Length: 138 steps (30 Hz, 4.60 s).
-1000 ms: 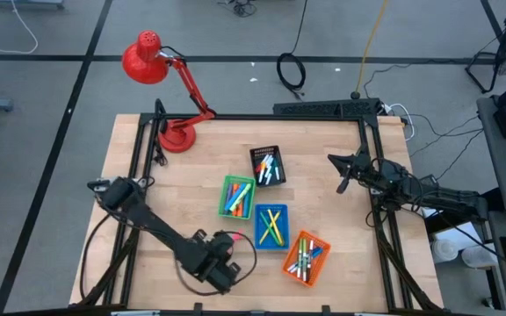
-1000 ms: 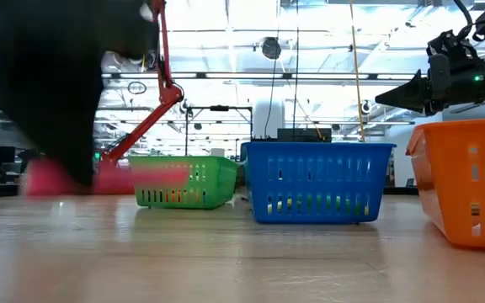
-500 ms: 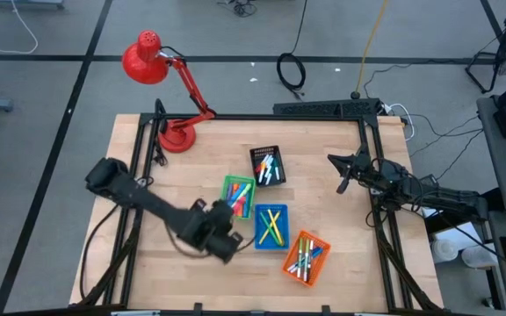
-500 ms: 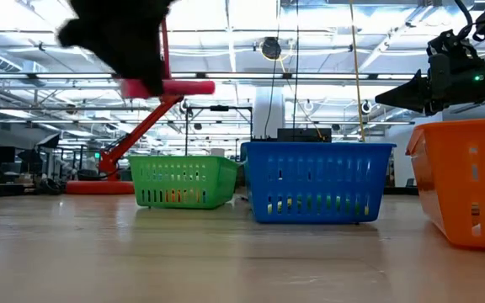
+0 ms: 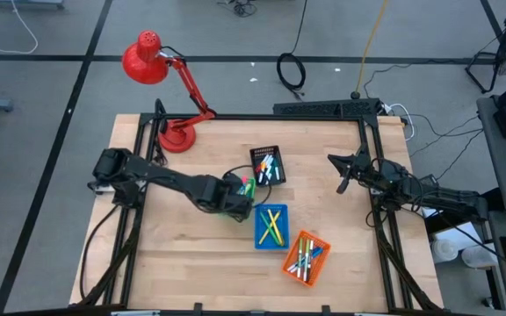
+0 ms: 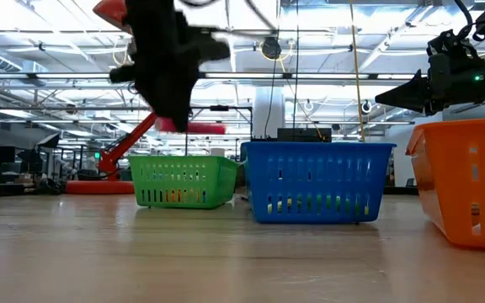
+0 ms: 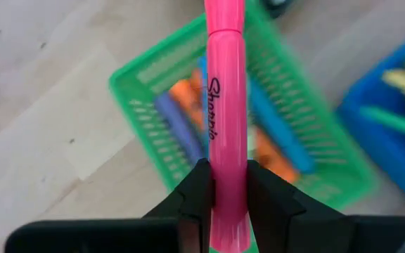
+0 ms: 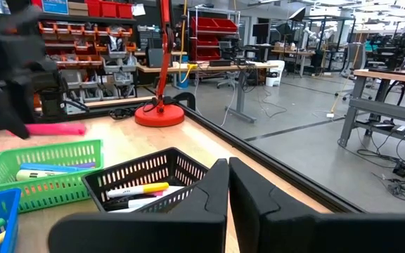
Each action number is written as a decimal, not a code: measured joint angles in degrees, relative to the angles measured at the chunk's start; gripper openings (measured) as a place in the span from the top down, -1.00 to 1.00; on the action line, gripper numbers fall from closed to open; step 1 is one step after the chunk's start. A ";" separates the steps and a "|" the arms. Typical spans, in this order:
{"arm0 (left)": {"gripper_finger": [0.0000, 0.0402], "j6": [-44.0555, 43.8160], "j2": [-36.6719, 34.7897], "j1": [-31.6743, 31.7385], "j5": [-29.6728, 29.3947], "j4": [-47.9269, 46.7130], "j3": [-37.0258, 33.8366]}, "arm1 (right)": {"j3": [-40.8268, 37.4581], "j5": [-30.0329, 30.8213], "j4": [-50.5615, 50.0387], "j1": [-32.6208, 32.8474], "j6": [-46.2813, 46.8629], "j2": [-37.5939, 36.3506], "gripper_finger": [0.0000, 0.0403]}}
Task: Pick & Place Markers
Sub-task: Put the pink highlighter into the green basket, then return to Home Position
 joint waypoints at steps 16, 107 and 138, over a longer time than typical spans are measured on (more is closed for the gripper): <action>0.13 4.91 -0.45 4.14 13.31 14.31 -10.45 | 0.00 0.01 0.00 -0.01 0.00 0.00 1.00; -0.53 45.71 -89.13 -3.55 7.52 72.18 -80.19 | 0.00 -0.01 0.02 0.00 0.00 1.73 1.00; -0.60 45.65 -89.13 -3.56 7.52 72.20 -80.16 | -0.02 -0.01 0.00 0.00 0.00 1.73 1.00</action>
